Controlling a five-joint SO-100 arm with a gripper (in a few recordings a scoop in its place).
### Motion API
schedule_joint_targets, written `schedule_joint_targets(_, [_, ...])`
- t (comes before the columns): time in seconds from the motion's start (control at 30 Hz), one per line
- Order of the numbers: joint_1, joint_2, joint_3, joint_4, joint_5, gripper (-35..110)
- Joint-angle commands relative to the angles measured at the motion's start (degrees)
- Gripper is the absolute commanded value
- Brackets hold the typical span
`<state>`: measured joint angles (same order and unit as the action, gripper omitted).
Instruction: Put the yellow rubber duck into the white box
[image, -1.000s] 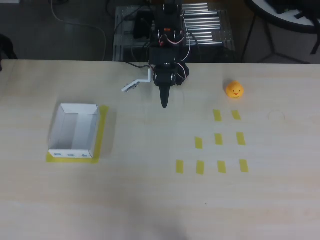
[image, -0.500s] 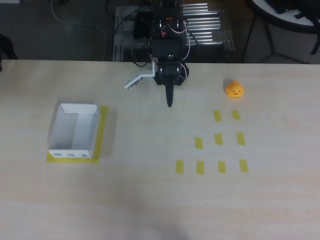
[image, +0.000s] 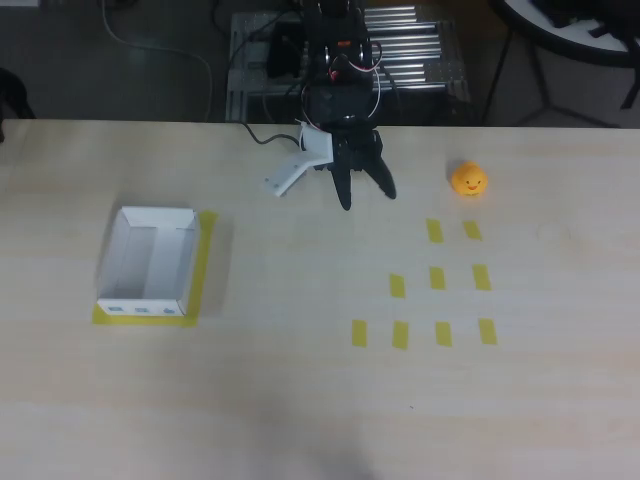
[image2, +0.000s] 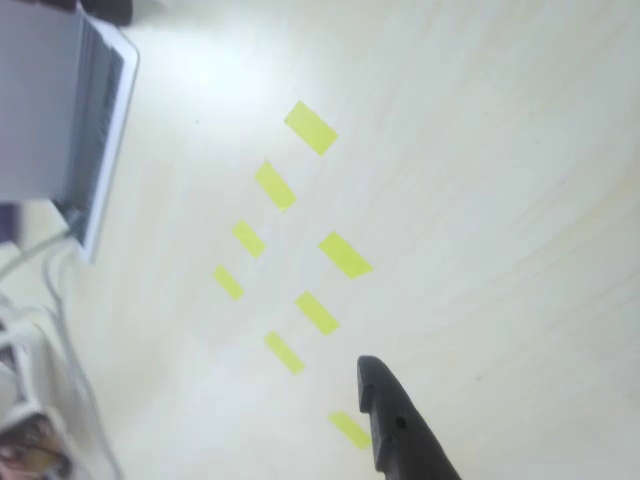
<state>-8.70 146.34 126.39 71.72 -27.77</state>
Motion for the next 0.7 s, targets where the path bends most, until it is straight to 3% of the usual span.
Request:
schedule_joint_targets(0.0, [-2.9,-1.1,-6.2,-1.5,-8.0,80])
schedule_joint_targets(0.67, [-24.6,-17.4,-19.5,22.9,-14.9,78])
